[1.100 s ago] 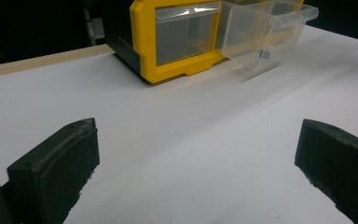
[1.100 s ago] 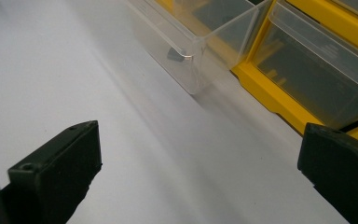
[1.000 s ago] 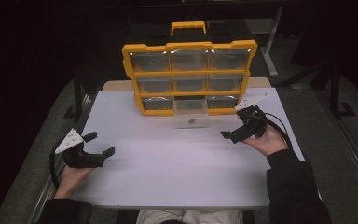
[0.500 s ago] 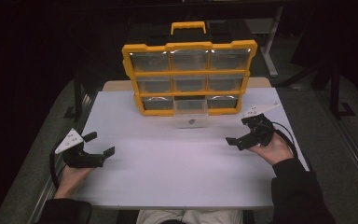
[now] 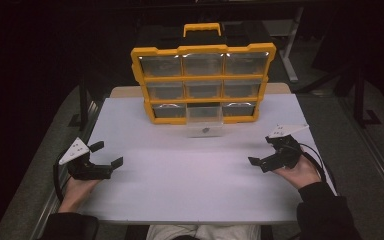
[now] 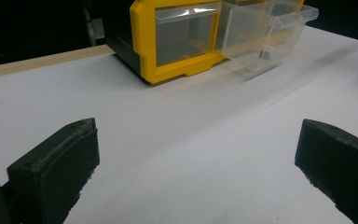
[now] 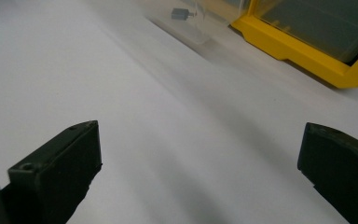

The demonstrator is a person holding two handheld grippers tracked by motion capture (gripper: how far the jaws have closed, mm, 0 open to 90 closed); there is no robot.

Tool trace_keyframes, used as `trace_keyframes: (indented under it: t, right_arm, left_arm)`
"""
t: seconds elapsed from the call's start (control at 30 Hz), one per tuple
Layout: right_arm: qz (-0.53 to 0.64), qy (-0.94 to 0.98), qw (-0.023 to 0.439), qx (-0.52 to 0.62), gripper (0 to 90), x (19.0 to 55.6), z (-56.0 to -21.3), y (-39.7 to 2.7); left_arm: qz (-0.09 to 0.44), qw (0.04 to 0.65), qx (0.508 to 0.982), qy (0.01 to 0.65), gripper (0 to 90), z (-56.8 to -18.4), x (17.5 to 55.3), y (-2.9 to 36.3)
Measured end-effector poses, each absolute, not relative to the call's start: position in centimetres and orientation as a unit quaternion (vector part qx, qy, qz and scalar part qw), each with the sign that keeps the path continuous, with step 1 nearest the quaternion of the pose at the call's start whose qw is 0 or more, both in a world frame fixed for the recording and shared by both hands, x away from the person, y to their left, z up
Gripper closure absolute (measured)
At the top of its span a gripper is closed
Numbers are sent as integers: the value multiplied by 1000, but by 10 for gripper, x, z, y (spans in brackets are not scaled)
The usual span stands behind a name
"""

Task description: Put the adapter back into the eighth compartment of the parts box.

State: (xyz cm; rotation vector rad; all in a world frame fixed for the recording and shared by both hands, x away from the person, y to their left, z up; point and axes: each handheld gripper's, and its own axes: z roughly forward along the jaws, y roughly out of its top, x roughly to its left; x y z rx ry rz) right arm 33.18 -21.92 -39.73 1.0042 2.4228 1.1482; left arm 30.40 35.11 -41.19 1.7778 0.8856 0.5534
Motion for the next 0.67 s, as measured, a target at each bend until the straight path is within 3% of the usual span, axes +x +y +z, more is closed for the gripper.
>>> trace_keyframes:
  t: [0.67]
  right_arm:
    - [413,815,146,378,0,308,-424,-241]
  left_arm:
    - [231,518,738,365,0,-410,304,351]
